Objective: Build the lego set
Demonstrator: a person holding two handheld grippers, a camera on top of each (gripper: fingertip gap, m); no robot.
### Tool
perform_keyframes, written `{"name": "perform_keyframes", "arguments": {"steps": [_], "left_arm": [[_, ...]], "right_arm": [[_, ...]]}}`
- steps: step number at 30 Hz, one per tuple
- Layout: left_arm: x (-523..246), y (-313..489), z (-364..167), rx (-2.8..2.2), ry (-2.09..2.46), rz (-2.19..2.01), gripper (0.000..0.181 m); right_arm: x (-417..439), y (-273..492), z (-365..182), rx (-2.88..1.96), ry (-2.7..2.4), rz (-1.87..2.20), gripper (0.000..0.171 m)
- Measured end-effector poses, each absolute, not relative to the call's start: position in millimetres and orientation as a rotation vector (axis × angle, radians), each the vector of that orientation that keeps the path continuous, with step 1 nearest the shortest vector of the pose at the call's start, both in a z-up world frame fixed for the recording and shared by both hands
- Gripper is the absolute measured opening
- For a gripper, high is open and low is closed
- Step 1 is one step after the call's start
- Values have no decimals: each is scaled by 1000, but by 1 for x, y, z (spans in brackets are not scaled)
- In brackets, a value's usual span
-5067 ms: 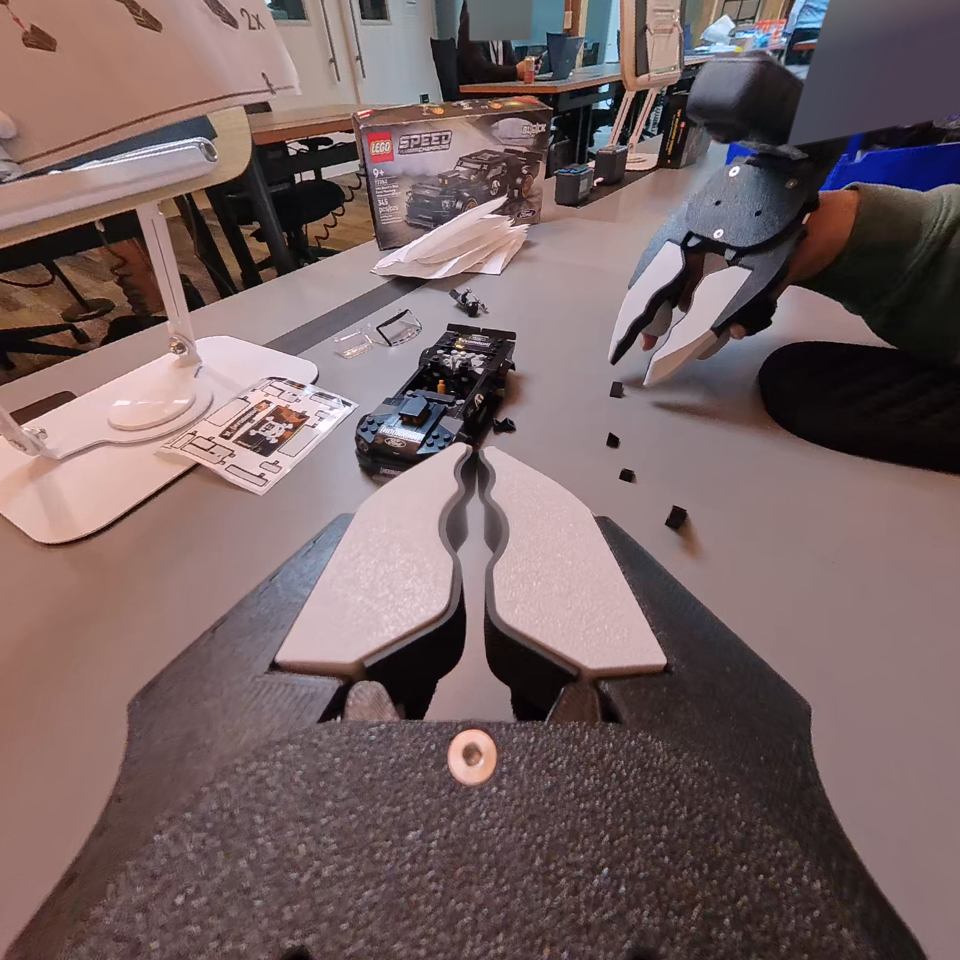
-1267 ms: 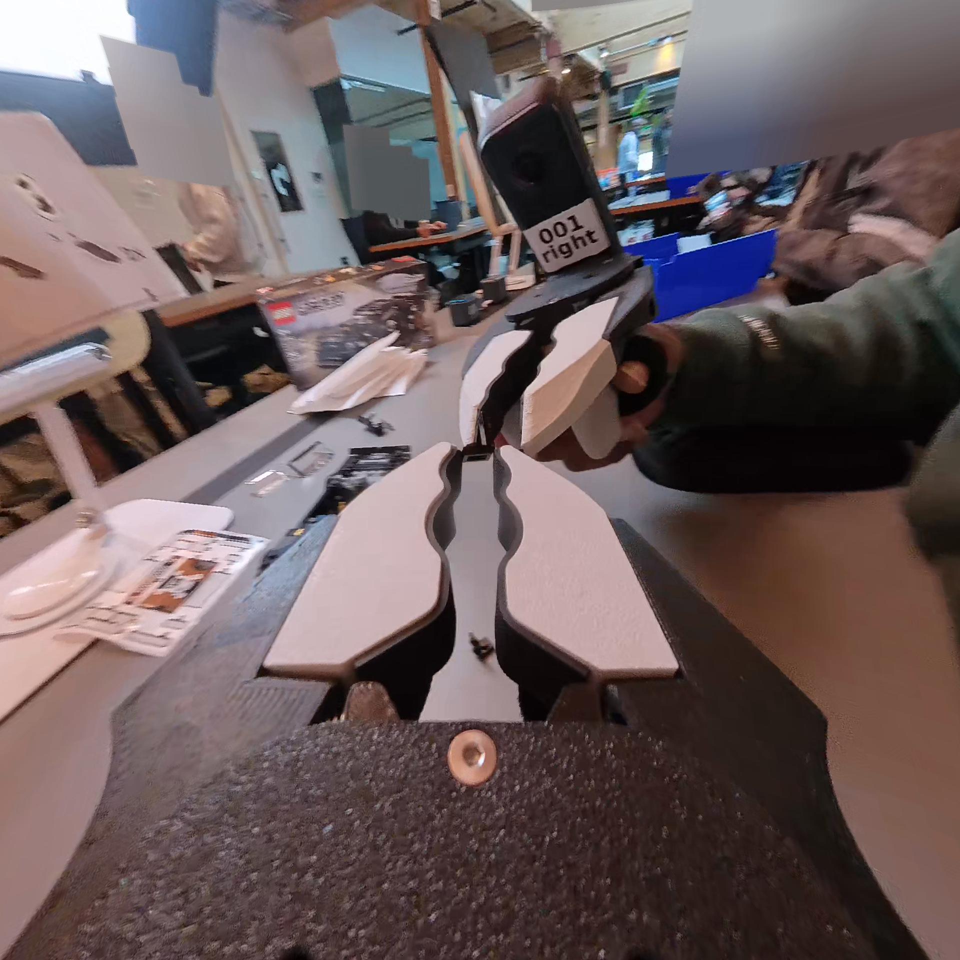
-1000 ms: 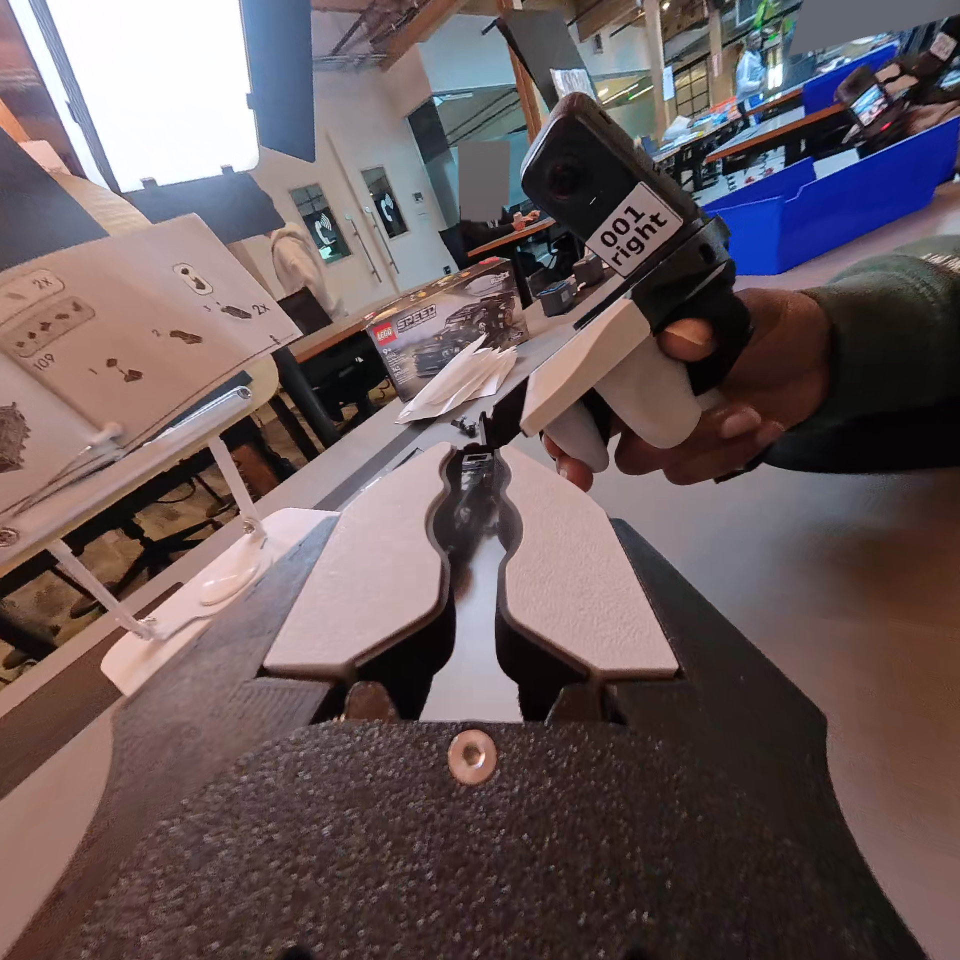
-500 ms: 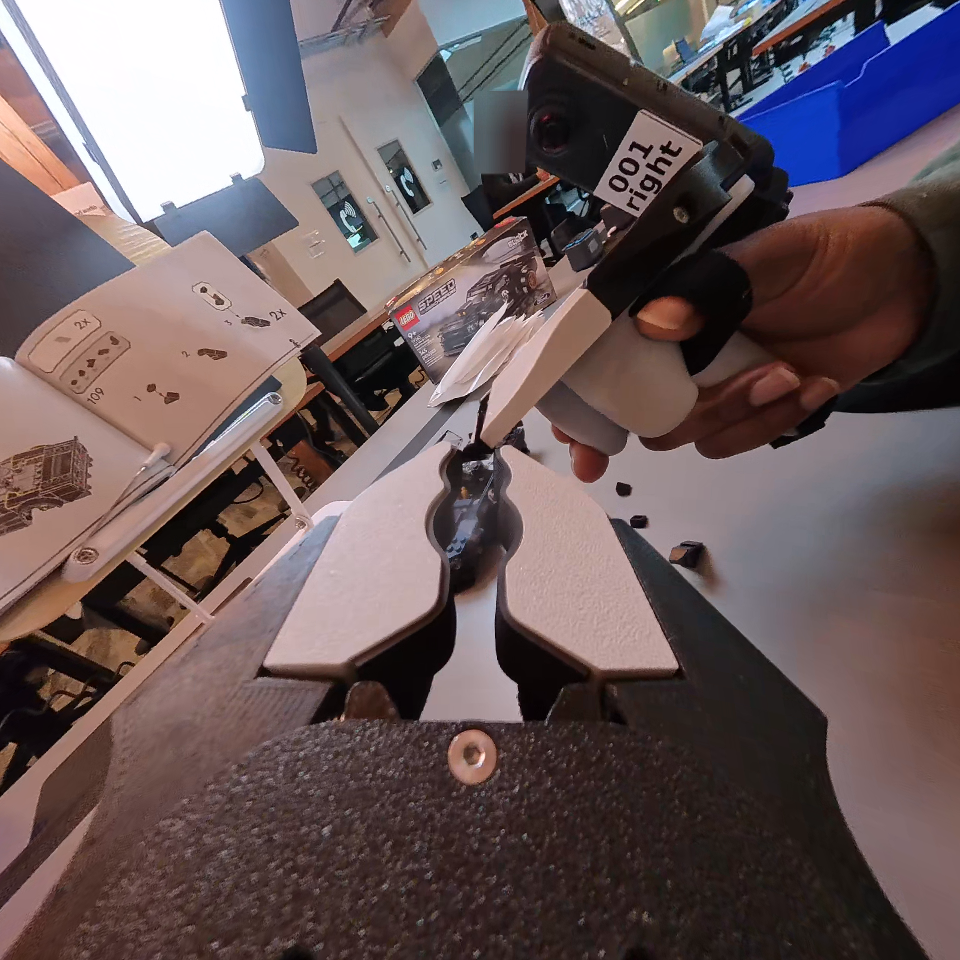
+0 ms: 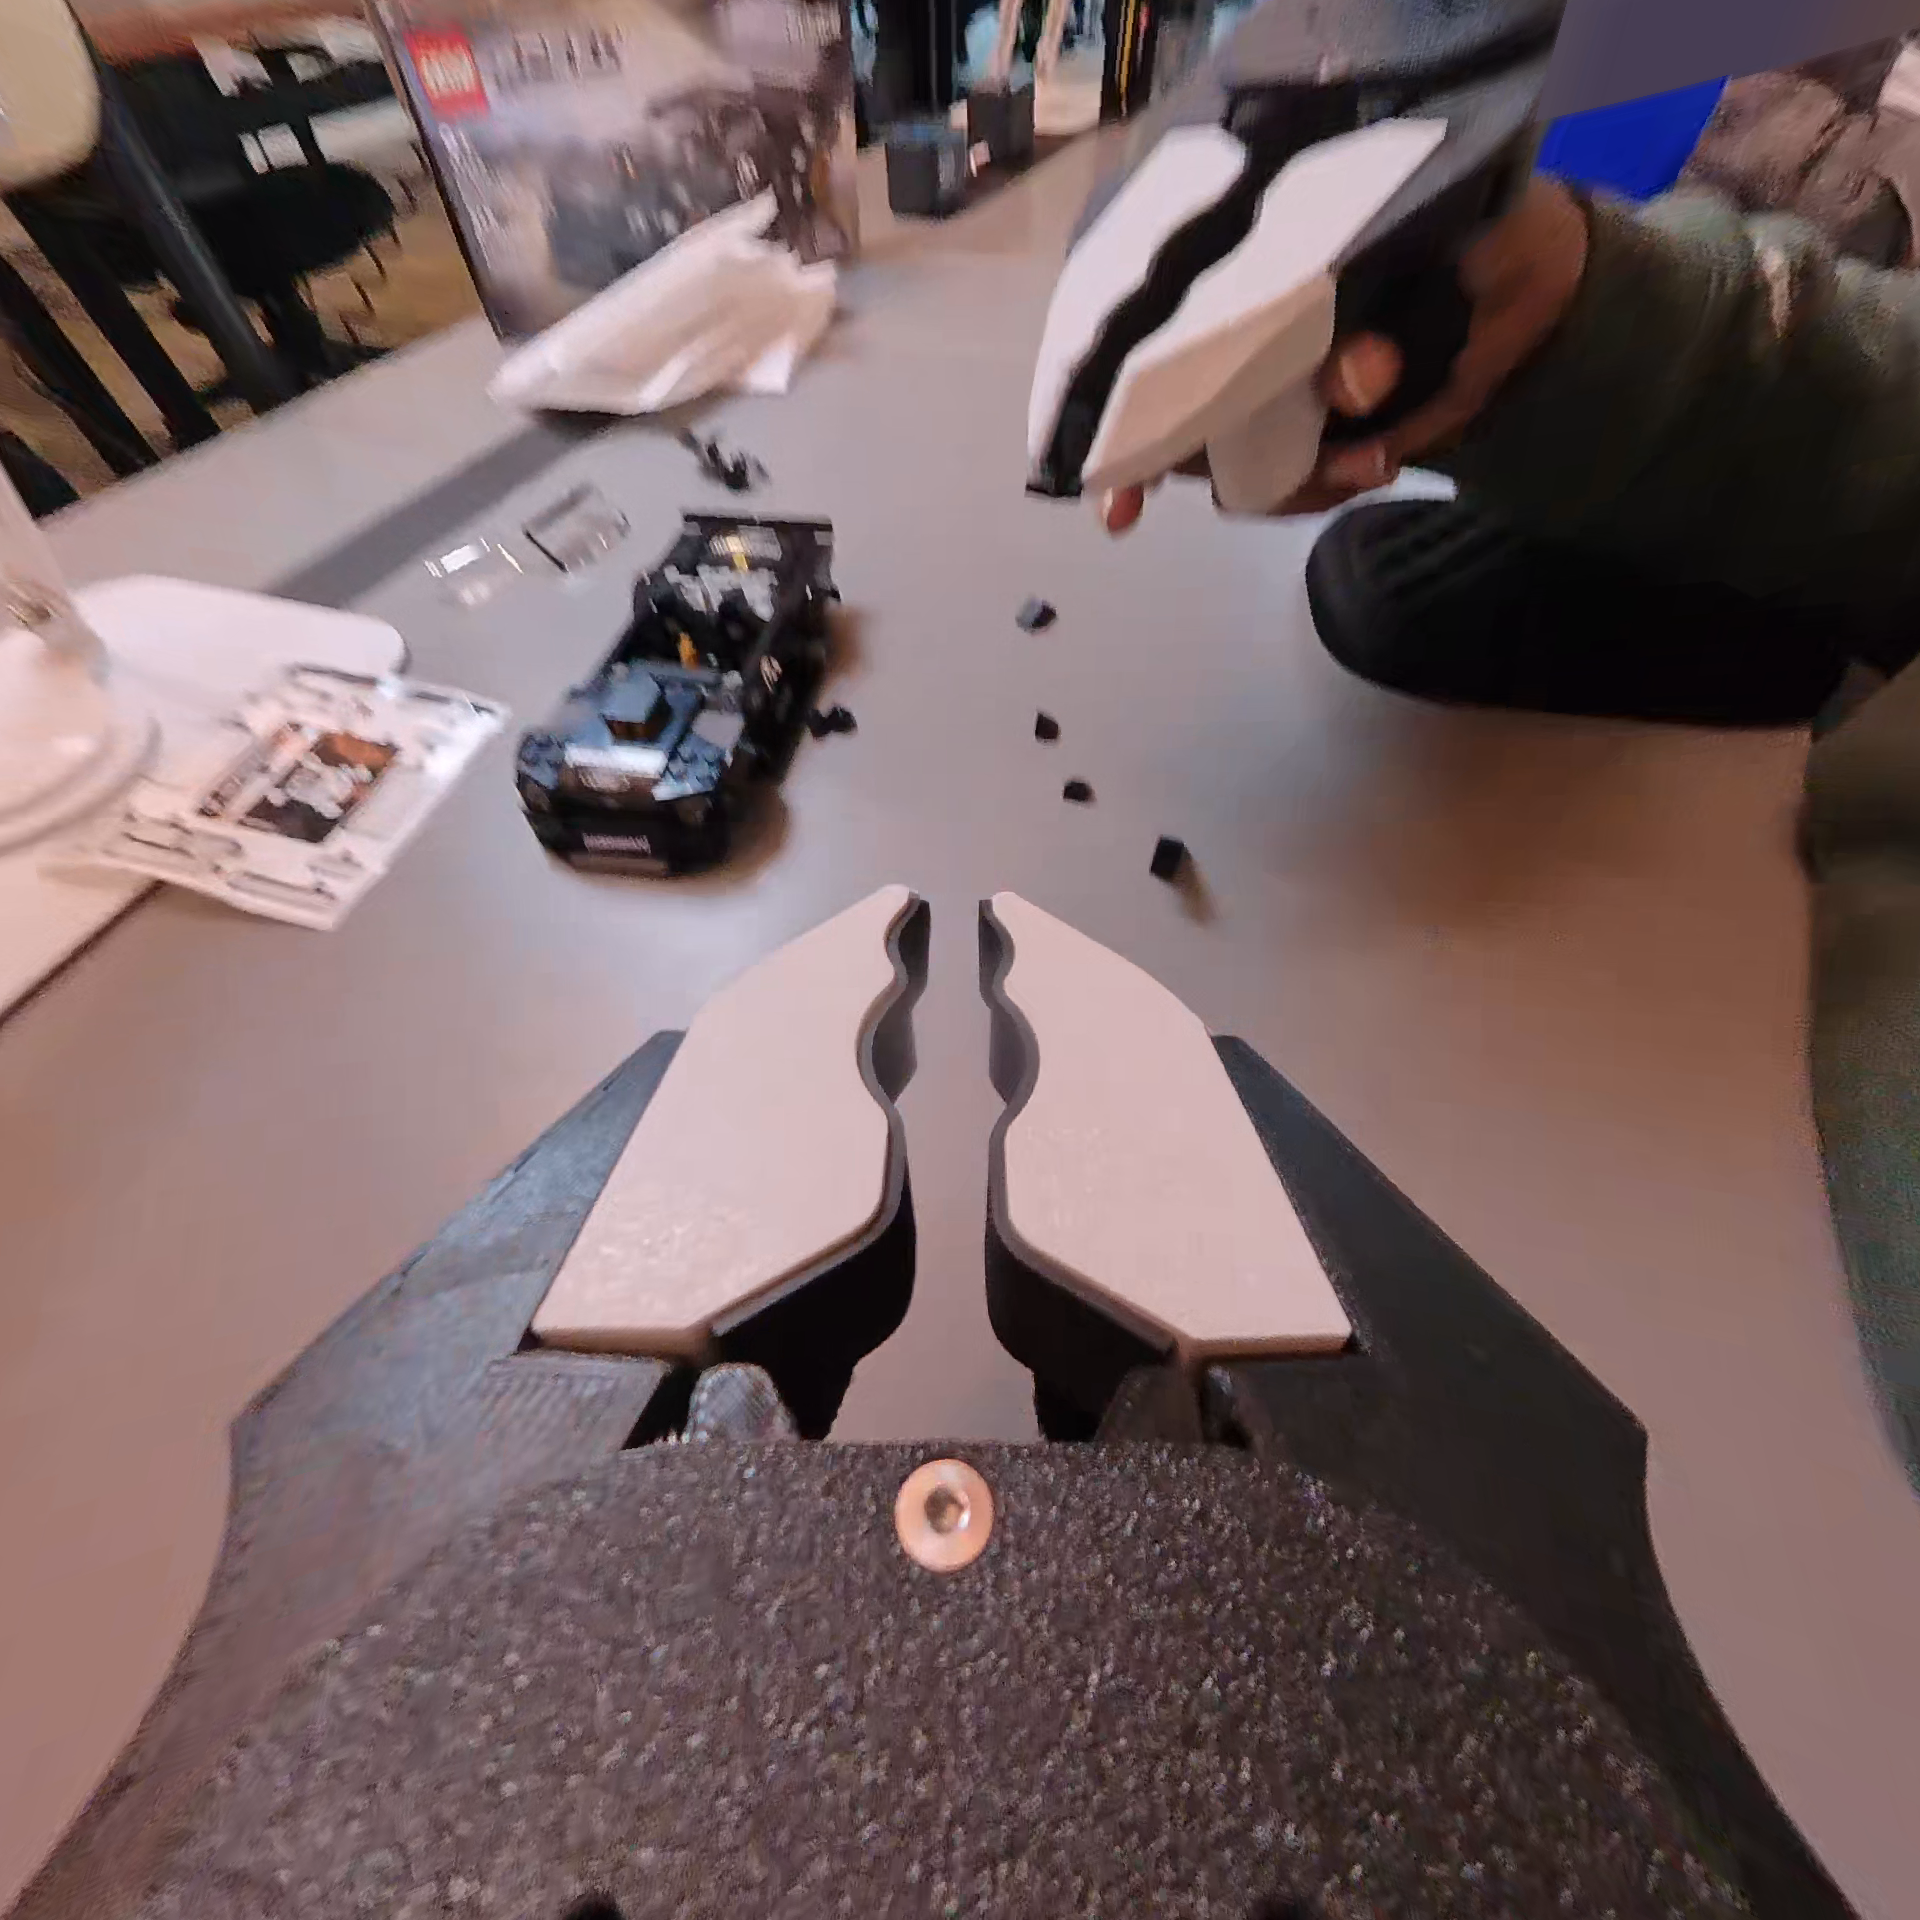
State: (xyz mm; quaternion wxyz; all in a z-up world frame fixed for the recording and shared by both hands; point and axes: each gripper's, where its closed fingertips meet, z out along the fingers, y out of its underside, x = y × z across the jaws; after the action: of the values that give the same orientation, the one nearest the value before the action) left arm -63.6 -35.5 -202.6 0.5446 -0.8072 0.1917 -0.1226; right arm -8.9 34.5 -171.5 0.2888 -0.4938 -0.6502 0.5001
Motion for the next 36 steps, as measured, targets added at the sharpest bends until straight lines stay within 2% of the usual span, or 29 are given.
{"name": "perform_keyframes", "arguments": {"steps": [5, 12, 18, 25, 32, 36], "left_arm": [[-56, -30, -239, -2070, 518, -257, 8], [-48, 24, -246, -2133, 589, -275, 10], [-24, 68, -257, -2209, 790, -366, 17], [14, 51, -264, -2263, 1022, -604, 20], [24, 42, -282, -2346, 1129, -532, 20], [22, 47, -285, -2361, 1135, -459, 13]], "right_arm": [[14, 61, -195, -1316, -1866, 1155, 8], [42, 69, -223, -1285, -2060, 1058, 8], [54, 87, -222, -1317, -2014, 1061, 8], [59, 99, -222, -1348, -1974, 1063, 8], [70, 106, -214, -1351, -1974, 1032, 8], [70, 108, -212, -1354, -1960, 1045, 8]]}}
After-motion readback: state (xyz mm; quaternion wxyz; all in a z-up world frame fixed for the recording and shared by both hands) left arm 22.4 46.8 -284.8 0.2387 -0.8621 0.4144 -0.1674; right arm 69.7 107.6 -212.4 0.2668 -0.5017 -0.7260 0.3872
